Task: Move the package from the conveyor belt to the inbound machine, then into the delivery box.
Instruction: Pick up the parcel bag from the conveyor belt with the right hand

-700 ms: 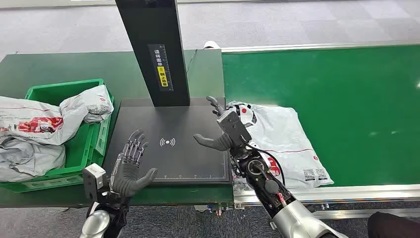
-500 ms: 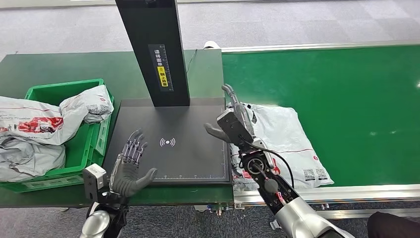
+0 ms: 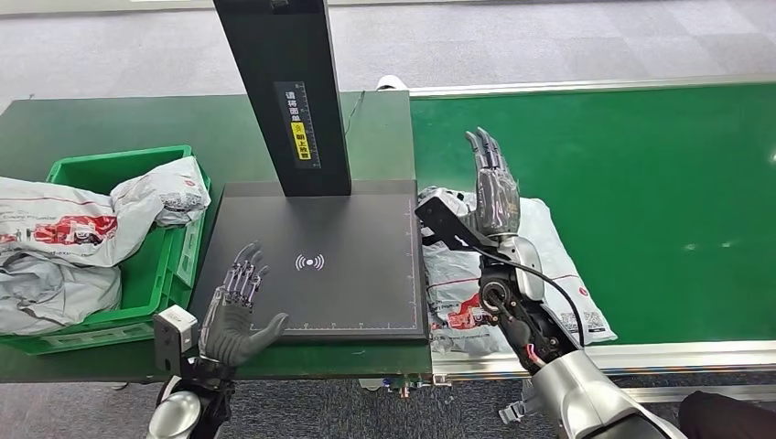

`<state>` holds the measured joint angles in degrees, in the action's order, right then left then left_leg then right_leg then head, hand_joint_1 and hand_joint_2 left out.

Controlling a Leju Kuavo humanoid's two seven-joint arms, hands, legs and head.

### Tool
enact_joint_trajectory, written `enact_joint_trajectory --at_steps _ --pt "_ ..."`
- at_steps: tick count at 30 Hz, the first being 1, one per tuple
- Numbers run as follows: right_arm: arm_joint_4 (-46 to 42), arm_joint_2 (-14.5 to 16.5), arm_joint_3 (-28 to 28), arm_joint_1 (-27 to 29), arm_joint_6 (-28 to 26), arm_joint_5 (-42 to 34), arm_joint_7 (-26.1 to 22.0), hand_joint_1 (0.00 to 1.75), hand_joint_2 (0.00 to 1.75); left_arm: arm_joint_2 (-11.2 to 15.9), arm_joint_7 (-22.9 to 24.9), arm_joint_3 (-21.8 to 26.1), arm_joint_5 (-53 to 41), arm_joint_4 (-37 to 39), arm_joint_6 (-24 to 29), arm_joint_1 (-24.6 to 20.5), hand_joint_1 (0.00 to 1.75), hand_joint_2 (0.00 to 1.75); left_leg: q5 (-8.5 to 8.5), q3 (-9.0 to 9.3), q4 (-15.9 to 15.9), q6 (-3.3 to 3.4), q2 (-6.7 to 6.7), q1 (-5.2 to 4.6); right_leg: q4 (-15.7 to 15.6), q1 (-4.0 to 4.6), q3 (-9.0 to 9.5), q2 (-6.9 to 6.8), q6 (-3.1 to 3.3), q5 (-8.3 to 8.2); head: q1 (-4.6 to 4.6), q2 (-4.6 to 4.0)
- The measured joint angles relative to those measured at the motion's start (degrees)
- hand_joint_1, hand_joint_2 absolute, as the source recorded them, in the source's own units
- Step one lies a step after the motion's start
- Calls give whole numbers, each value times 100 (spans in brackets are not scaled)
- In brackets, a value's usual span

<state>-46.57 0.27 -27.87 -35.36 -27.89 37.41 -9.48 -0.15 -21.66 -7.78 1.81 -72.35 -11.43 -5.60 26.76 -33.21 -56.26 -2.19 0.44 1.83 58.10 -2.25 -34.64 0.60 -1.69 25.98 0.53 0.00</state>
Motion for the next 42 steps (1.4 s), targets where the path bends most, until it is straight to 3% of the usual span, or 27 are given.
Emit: enact_joint_trajectory --at_steps 3,11,25,33,37,42 --pt "54 -10 16 -43 199 251 170 0 175 0 0 20 -6 0 0 0 0 175 0 0 0 0 1 0 0 0 0 0 0 0 -1 0" --pt "267 -53 49 -191 1341 1533 1011 0 175 -4 -4 127 -120 -10 -50 57 0 175 0 -1 0 0 0 0 0 0 -1 0 0 0 0 0" --pt "518 -103 104 -306 1635 1632 1140 0 175 -14 -2 199 -136 -15 -59 120 0 175 0 -2 0 0 -1 0 0 0 -1 0 0 0 -1 0" --pt "916 -102 85 -458 3259 2239 1688 0 175 -69 104 239 -297 -75 -31 182 0 175 0 -3 0 0 -2 0 0 0 0 -1 0 0 -1 0" --pt "1240 -66 83 -533 3482 2341 1819 0 175 -147 174 292 -356 -187 28 293 0 175 0 -4 0 0 0 0 0 0 -2 0 0 0 -1 0" --pt "1490 -47 130 -706 3639 2404 2333 0 175 -209 280 356 -375 -328 86 413 0 175 0 -5 0 0 -2 0 0 0 -4 -1 0 0 -1 0"
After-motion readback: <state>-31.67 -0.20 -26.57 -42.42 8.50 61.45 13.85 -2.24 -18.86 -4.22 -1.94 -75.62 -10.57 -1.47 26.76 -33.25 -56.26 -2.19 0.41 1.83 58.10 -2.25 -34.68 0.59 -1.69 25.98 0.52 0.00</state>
